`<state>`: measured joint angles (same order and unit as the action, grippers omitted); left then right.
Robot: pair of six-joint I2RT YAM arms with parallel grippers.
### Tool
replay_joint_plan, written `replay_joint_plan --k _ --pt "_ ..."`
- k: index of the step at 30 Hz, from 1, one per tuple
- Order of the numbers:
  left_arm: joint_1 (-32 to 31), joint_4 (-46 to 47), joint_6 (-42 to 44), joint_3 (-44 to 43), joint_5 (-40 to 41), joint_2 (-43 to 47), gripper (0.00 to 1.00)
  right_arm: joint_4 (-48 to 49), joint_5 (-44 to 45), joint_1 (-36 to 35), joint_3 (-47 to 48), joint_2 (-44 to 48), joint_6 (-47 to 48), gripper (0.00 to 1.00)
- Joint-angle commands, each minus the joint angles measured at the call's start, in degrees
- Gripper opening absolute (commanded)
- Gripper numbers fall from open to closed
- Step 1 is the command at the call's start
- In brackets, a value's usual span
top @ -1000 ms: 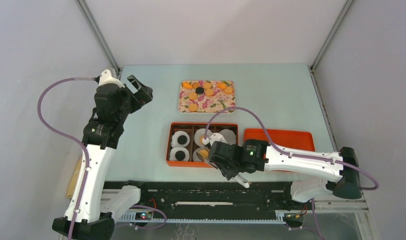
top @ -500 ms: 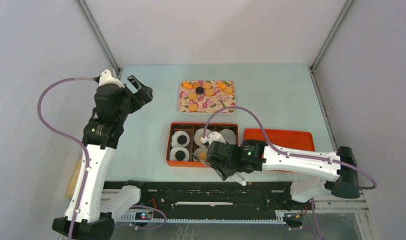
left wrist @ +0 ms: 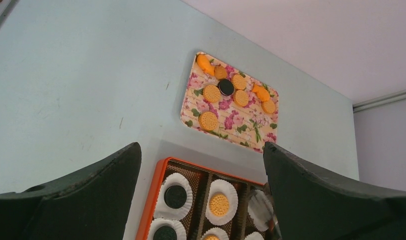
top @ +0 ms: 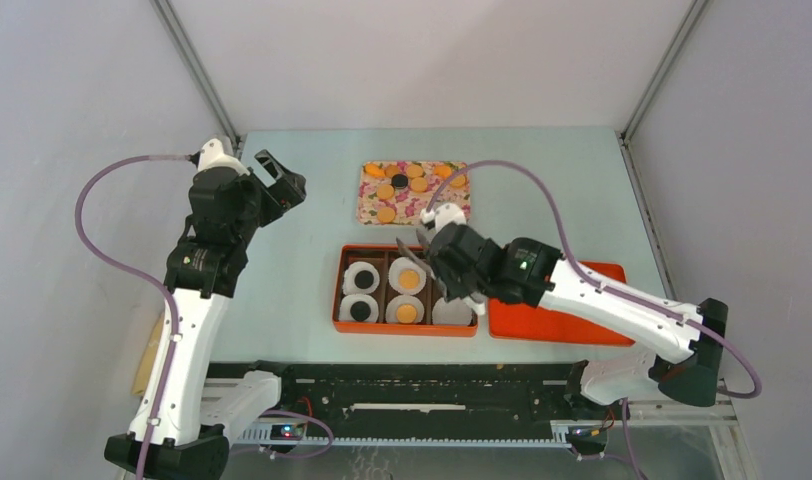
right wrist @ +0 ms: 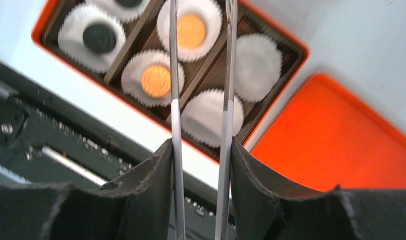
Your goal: Pack the cookies
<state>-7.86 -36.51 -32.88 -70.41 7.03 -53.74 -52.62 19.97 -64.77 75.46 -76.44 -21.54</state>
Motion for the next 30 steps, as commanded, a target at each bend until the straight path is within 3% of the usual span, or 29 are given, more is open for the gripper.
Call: replay_joint_plan --k 1,12,22,26,30 --pt "-0.3 1.9 1.2 0.9 -0.3 -0.1 0.96 5.9 0.7 5.4 4.8 1.2 6.3 0.43" --pt "-0.2 2.7 1.3 0.6 0.0 -3.2 0.96 14.6 -4.9 18.4 9.0 -14.7 11.3 0.45" --pt "-0.2 2.5 1.6 0.5 0.7 -3.2 0.96 17.1 -5.8 23.7 13.8 -25.8 12.7 0.48" --pt "-0.2 2.5 1.5 0.5 0.5 -3.4 0.96 18.6 -7.6 25.7 16.1 -29.9 13.2 0.58" --pt "-0.2 2.2 1.6 0.6 0.8 -3.2 0.96 18.4 -8.4 27.0 20.3 -35.0 12.9 0.58"
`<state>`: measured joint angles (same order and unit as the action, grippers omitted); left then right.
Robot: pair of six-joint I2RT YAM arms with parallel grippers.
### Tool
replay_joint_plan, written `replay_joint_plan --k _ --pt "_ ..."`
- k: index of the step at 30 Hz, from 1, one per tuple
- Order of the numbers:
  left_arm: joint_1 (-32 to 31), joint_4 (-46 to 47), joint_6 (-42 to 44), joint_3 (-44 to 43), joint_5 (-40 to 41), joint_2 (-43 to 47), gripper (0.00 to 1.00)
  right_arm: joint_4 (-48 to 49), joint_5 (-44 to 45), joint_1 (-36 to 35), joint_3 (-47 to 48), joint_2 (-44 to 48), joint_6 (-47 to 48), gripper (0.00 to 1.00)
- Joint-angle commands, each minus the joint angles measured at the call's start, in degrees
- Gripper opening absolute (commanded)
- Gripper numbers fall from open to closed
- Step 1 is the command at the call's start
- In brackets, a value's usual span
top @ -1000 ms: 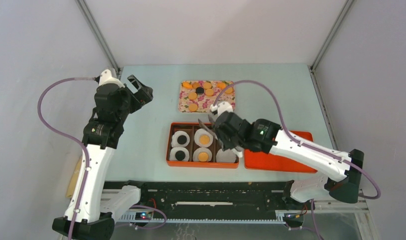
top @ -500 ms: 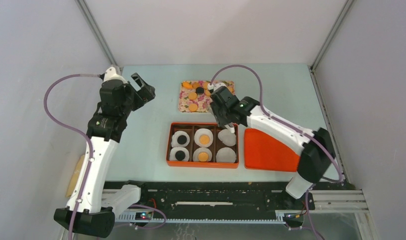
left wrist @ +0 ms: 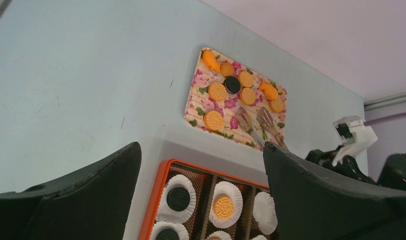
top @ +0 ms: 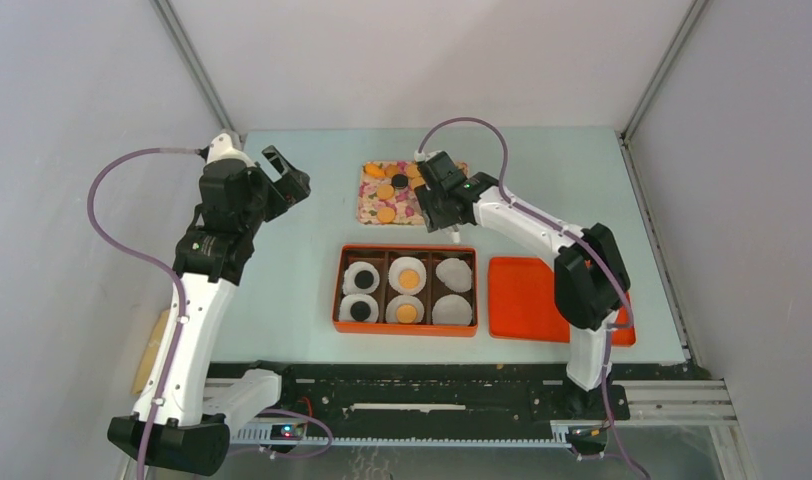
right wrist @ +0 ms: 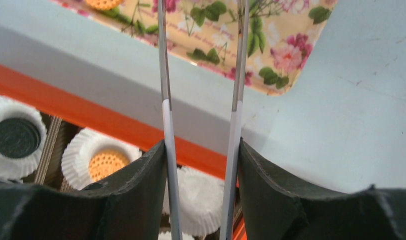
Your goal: Pack the cookies
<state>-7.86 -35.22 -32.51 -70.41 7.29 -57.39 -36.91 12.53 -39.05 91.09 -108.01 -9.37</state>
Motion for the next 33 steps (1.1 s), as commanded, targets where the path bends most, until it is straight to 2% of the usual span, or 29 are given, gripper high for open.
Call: replay_joint_plan --k 1,9,10,16,21,27,33 --pt "-0.2 0.8 1.3 0.6 0.6 0.5 0.96 2.5 -1.1 1.4 5.7 -4.5 0.7 0.58" --pt "-0.2 0.3 1.7 0.9 1.2 0.8 0.96 1.4 -2.1 2.9 12.0 -10.1 1.3 0.56" --pt "-0.3 0.3 1.7 0.9 1.2 0.8 0.96 0.6 -2.1 3.1 13.1 -10.7 1.2 0.53" --pt "-0.2 0.1 1.7 0.8 1.5 1.0 0.96 -0.2 -4.5 3.6 12.4 -9.6 0.6 0.25" --pt "-0.2 0.1 1.4 0.8 0.8 1.0 0.96 0.9 -3.9 3.2 7.5 -1.5 -0.5 0.17" --pt "-0.2 0.6 0.5 1.5 -0.2 1.7 0.96 1.0 -2.9 1.7 -3.5 14.6 -1.1 0.16" --pt "-0.2 0.7 -0.2 2.1 -2.1 1.6 0.96 -6.7 -1.1 -2.7 -13.3 30.1 -1.8 0.16"
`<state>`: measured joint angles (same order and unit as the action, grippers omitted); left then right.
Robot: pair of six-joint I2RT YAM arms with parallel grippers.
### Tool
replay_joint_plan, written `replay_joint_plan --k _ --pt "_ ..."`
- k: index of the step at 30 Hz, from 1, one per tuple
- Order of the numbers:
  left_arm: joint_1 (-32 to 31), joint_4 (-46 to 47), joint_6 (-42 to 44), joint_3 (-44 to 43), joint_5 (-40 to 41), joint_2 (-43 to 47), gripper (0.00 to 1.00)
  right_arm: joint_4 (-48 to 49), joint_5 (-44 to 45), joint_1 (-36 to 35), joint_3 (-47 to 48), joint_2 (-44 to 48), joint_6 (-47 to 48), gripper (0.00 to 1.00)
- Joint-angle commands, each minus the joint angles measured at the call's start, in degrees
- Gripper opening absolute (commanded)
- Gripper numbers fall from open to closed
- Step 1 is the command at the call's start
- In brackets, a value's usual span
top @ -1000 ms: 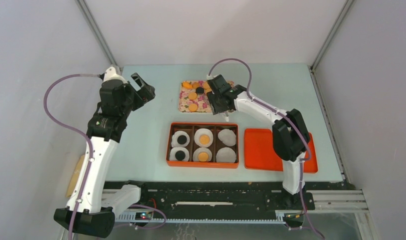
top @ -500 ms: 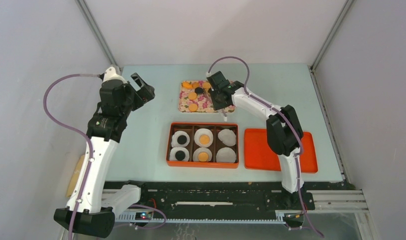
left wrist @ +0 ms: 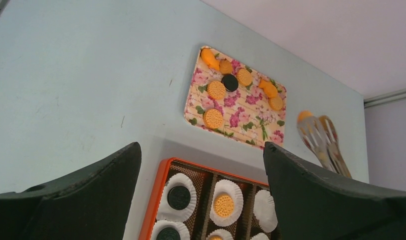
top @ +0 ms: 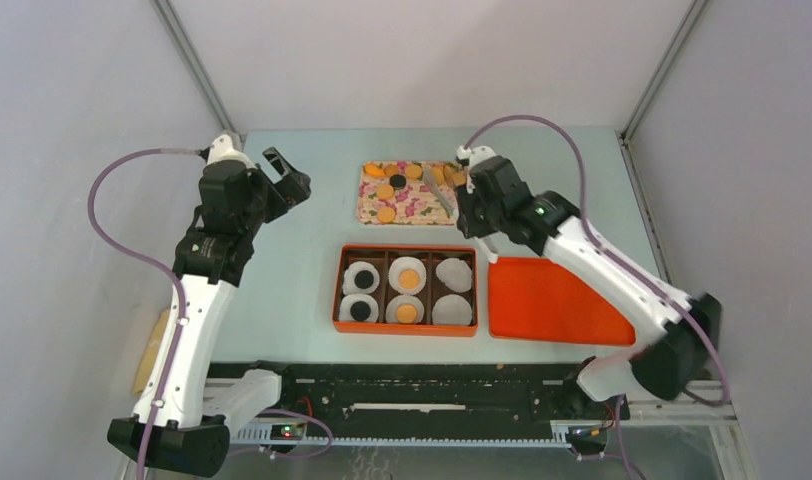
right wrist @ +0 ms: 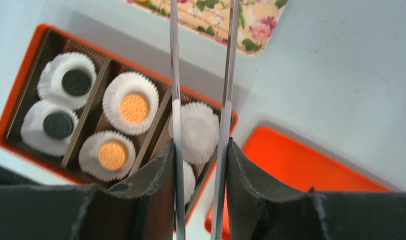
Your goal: Pack the cookies
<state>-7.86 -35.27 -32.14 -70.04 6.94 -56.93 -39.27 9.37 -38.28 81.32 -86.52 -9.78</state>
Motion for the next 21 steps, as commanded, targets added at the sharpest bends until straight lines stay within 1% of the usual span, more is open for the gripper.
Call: replay_joint_plan --k 1,5,11,15,21 --pt "-0.2 0.8 -0.6 1.7 -2.0 1.2 0.96 -5.9 3.3 -5.1 -4.9 10.9 -1.8 0.16" --pt "-0.3 1.1 -0.7 1.8 -2.8 1.3 0.96 -12.7 7.5 -12.9 -10.4 18.5 -6.2 0.17" --pt "-1.0 1.4 -0.8 1.4 -3.6 1.0 0.96 -20.4 9.7 -19.6 -17.0 23.8 -16.6 0.17" --pt "-1.5 1.7 -1.0 1.1 -4.0 0.8 0.96 -21.5 10.7 -20.7 -18.9 24.5 -18.7 0.17" --pt "-1.6 1.6 -0.9 1.3 -3.4 1.7 0.96 -20.7 11.5 -20.6 -20.6 22.6 -18.6 0.18"
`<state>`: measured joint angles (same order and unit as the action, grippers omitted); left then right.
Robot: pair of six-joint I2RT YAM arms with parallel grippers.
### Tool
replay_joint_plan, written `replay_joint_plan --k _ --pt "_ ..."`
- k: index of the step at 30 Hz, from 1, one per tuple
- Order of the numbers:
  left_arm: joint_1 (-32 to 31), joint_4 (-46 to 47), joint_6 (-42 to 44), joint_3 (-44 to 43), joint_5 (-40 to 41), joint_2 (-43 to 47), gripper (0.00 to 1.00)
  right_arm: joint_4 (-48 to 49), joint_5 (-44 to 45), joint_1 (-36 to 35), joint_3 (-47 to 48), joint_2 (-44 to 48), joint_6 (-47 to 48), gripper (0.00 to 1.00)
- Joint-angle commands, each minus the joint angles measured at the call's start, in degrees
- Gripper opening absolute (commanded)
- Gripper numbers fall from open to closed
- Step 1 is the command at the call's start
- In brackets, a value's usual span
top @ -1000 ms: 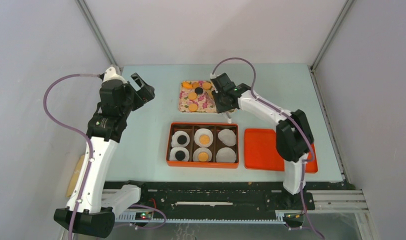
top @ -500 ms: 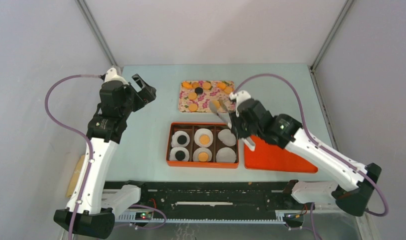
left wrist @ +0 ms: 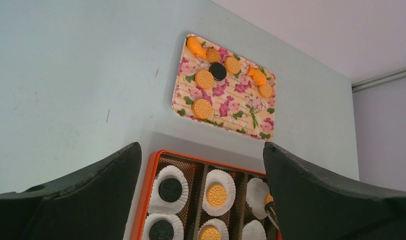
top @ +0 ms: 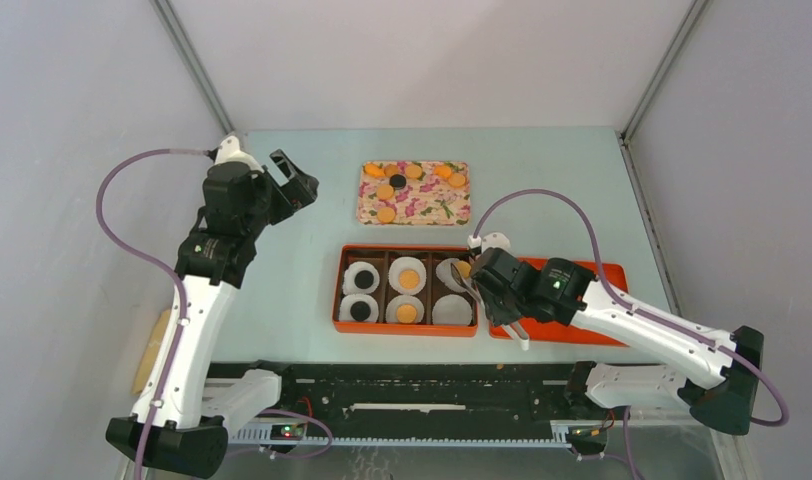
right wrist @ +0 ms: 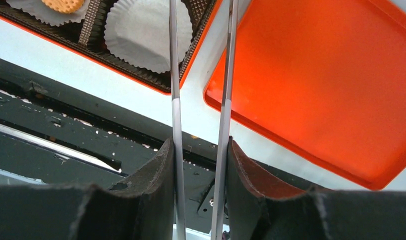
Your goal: Pack the cookies
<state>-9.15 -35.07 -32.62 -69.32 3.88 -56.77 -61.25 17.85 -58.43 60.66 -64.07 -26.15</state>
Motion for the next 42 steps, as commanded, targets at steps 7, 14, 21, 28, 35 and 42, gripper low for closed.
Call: replay_joint_plan --k 7,14,21,28,35,42 --pt "-0.3 1.0 0.0 0.6 0.5 2.3 0.96 4.1 1.9 -0.5 0.1 -2.3 -1.1 0.25" --pt "-0.3 0.9 0.2 0.6 0.2 2.2 0.96 4.5 3.8 -0.7 0.1 -3.3 -2.1 0.56" --pt "-0.3 1.5 0.6 0.6 -0.9 2.3 0.96 5.9 4.5 -0.8 1.6 -1.9 -1.4 0.62" --pt "-0.3 2.3 0.3 0.6 -1.7 2.3 0.96 9.4 4.8 0.3 9.0 -0.9 3.4 0.56" --pt "-0.4 1.8 0.5 0.0 -1.0 2.2 0.96 8.4 2.8 4.8 11.9 -7.7 4.7 0.61" --pt "-0.4 2.0 0.7 0.1 -2.7 1.7 0.96 4.3 3.0 2.1 0.2 -3.3 -3.0 0.64"
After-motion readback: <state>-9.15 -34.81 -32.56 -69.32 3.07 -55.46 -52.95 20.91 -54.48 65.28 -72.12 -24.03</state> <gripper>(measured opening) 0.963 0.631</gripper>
